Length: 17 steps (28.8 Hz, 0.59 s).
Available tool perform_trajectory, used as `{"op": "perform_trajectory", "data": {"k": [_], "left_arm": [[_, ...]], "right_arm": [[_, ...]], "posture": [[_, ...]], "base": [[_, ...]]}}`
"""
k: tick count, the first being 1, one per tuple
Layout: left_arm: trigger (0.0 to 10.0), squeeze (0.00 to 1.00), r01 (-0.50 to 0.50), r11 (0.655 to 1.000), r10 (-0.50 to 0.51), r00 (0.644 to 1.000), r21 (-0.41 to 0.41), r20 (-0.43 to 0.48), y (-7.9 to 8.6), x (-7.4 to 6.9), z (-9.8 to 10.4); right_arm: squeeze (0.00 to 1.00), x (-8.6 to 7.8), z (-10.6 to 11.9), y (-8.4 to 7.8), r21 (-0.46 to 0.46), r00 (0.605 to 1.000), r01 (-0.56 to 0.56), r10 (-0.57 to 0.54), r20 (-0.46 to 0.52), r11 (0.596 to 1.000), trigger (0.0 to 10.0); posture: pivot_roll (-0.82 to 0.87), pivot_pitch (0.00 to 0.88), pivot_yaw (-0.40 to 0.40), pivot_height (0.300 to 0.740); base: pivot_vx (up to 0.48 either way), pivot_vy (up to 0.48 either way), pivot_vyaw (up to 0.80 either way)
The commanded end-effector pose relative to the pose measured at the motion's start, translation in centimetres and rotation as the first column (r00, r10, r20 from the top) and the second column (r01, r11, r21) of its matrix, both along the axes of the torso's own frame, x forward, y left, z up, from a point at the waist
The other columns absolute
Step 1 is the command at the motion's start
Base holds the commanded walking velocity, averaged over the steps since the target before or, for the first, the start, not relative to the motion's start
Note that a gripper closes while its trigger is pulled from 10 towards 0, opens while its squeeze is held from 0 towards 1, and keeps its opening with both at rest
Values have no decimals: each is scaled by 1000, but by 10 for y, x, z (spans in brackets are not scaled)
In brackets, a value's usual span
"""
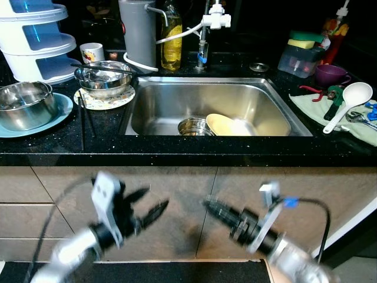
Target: Kitchen organization
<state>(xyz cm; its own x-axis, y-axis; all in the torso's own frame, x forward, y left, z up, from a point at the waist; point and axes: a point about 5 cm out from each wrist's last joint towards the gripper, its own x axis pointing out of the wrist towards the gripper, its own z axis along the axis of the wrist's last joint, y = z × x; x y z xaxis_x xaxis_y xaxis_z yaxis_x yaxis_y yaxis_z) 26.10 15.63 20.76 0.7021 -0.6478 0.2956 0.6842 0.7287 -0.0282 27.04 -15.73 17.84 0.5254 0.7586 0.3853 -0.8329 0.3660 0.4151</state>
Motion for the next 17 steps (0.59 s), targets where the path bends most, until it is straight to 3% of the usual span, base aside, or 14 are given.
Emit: {"op": "perform_trajectory", "data": {"k": [1, 2, 3, 4, 6, 7, 8, 9, 11, 14, 15, 16, 17], "left_arm": [[10000, 0, -2, 999, 3, 1000, -39, 18, 2, 0, 15], [10000, 0, -17, 997, 20, 999, -72, 44, 4, 4, 29], [10000, 0, -17, 997, 20, 999, -72, 44, 4, 4, 29], [10000, 0, -122, 990, 129, 986, -77, 101, 10, 15, 52], [10000, 0, -174, 983, 180, 977, -57, 115, 13, 19, 59], [10000, 0, -314, 949, 309, 945, 32, 109, 20, 32, 60], [10000, 0, -397, 915, 387, 914, 75, 125, 24, 38, 65], [10000, 0, -397, 915, 387, 914, 75, 125, 24, 38, 65], [10000, 0, -522, 841, 493, 848, 146, 192, 31, 45, 74], [10000, 0, -601, 761, 551, 797, 245, 245, 35, 48, 75], [10000, 0, -601, 761, 551, 797, 245, 245, 35, 48, 75], [10000, 0, -651, 718, 623, 759, 246, 188, 39, 52, 68], [10000, 0, -651, 718, 623, 759, 246, 188, 39, 52, 68]], "right_arm": [[0, -4, 19, 0, 64, 999, -30, 28, 40, 998, 10000], [0, -4, 32, 0, 85, 997, -38, 32, 77, 996, 10000], [0, -4, 32, 0, 85, 997, -38, 32, 77, 996, 10000], [0, 4, 54, 4, 66, 989, 24, -33, 142, 998, 10000], [0, 7, 62, 6, 50, 985, 57, -64, 161, 997, 10000], [0, 20, 72, 9, 9, 970, 182, -181, 162, 983, 10000], [0, 35, 81, 9, -31, 937, 321, -313, 156, 946, 10000], [0, 35, 81, 9, -31, 937, 321, -313, 156, 946, 10000], [0, 54, 89, 9, -160, 848, 524, -495, 187, 837, 10000], [0, 58, 87, 15, -314, 811, 583, -513, 282, 749, 10000], [0, 58, 87, 15, -314, 811, 583, -513, 282, 749, 10000], [0, 58, 87, 23, -342, 809, 586, -508, 297, 734, 10000], [0, 58, 87, 23, -342, 809, 586, -508, 297, 734, 10000]], "posture": [[-38, 94, -66, 740], [-37, 95, -63, 740], [-37, 95, -63, 740], [-35, 99, -60, 740], [-35, 99, -60, 740], [-38, 101, -59, 740], [-39, 104, -55, 740], [-39, 104, -55, 740], [-39, 106, -55, 740], [-37, 108, -56, 740], [-37, 108, -56, 740], [-33, 113, -58, 740], [-33, 113, -58, 740]], "base": [[0, 0, 0], [0, 0, 0], [0, 0, 0], [0, 0, 0], [0, 0, 0], [0, 0, 0], [0, 0, 0], [0, 0, 0], [0, 0, 0], [0, 0, 0], [0, 0, 0], [0, 0, 0], [0, 0, 0]]}}
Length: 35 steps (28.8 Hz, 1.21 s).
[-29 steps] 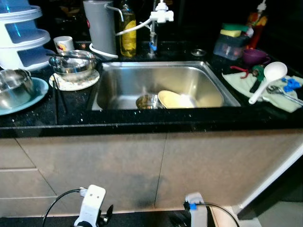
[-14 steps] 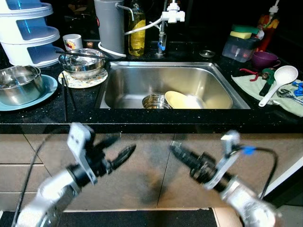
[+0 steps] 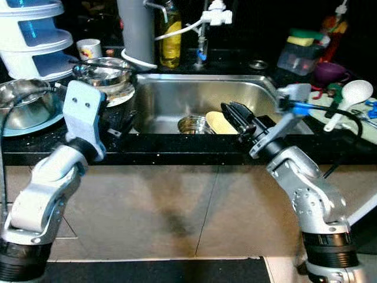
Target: Kitchen organization
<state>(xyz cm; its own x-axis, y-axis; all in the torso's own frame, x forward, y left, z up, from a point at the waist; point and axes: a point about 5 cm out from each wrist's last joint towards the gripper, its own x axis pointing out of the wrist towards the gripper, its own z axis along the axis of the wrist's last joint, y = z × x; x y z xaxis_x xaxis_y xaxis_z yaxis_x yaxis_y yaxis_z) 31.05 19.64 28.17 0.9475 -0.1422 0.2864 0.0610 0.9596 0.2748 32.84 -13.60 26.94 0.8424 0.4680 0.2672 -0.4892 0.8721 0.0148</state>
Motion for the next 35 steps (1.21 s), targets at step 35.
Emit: {"op": "perform_trajectory", "data": {"k": [35], "left_arm": [[10000, 0, -82, 996, 81, 996, -19, -37, -3, 5, -6]], "right_arm": [[0, -4, -15, 31, -22, 999, -3, 2, -38, 1000, 10000]], "posture": [[-39, 128, -59, 740]], "base": [[227, 0, 0]]}}
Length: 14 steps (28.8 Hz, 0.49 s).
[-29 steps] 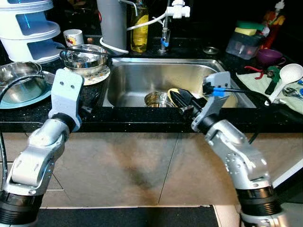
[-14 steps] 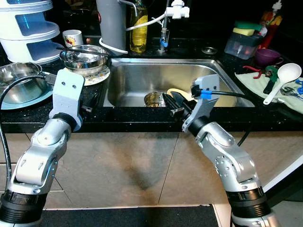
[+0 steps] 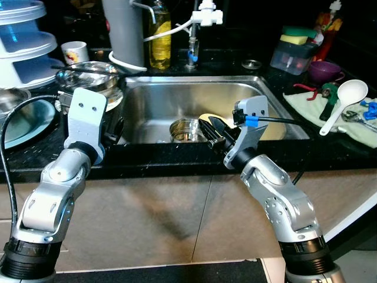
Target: Kitchen organization
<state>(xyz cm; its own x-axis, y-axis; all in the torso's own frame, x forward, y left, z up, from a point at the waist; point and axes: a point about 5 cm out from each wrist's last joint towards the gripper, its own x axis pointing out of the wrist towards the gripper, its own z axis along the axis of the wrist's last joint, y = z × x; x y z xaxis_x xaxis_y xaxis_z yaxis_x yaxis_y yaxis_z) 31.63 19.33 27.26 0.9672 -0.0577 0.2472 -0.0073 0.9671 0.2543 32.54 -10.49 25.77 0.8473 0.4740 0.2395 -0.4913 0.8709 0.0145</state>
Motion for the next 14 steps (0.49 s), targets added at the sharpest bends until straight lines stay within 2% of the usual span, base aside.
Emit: {"op": "perform_trajectory", "data": {"k": [1, 14], "left_arm": [[10000, 0, 3, 1000, -3, 1000, 0, 7, 0, -1, 3], [10000, 0, 16, 1000, -16, 1000, 5, 11, 0, -1, 4]], "right_arm": [[0, -1, -4, 0, -8, 1000, 0, 0, -14, 1000, 10000], [0, -2, -4, 1, -5, 1000, -7, 7, -16, 1000, 10000]], "posture": [[-39, 126, -58, 740], [-39, 126, -57, 740]], "base": [[394, 0, 0], [396, 0, 0]]}}
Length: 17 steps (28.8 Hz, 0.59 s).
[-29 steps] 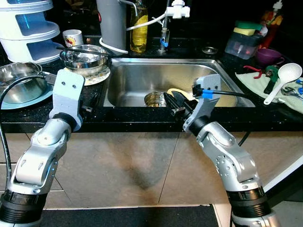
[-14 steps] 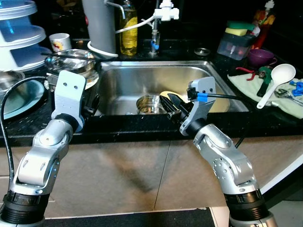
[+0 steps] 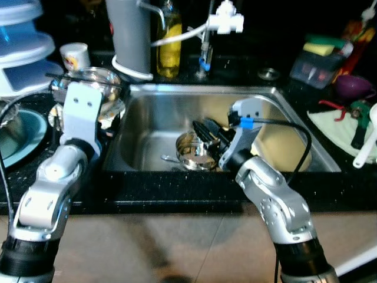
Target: Kitchen organization
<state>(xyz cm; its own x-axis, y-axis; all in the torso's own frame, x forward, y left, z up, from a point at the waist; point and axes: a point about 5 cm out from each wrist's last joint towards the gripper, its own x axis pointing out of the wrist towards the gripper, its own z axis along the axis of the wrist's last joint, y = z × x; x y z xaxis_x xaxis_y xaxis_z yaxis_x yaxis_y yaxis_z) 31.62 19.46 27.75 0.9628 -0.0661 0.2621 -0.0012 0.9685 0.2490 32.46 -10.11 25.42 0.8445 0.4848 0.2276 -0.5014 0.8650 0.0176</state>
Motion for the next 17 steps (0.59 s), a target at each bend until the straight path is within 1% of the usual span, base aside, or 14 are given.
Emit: {"op": "perform_trajectory", "data": {"k": [1, 2, 4, 9, 17], "left_arm": [[10000, 0, 7, 1000, -7, 1000, 10, -4, -2, -1, -1], [10000, 0, 7, 1000, -7, 1000, 10, -4, -2, -1, -1], [10000, 0, 17, 1000, -17, 1000, -10, -5, -3, -1, -2], [10000, 0, 28, 1000, -28, 999, 1, -22, -6, -1, -5], [10000, 0, 43, 999, -43, 999, -3, -30, -8, -2, -7]], "right_arm": [[0, -1, -1, -3, -2, 1000, 5, -5, -4, 1000, 10000], [0, -1, -1, -3, -2, 1000, 5, -5, -4, 1000, 10000], [0, -1, -1, -3, -2, 1000, 4, -4, -5, 1000, 10000], [0, -1, -1, -3, -2, 1000, 1, -1, -8, 1000, 10000], [0, -2, -3, -3, -2, 1000, -2, 2, -14, 1000, 10000]], "posture": [[-39, 126, -57, 740], [-39, 126, -57, 740], [-40, 126, -58, 740], [-40, 128, -59, 740], [-39, 129, -59, 740]], "base": [[386, 0, 0], [386, 0, 0], [0, 0, 0], [0, 0, 0], [0, 0, 0]]}}
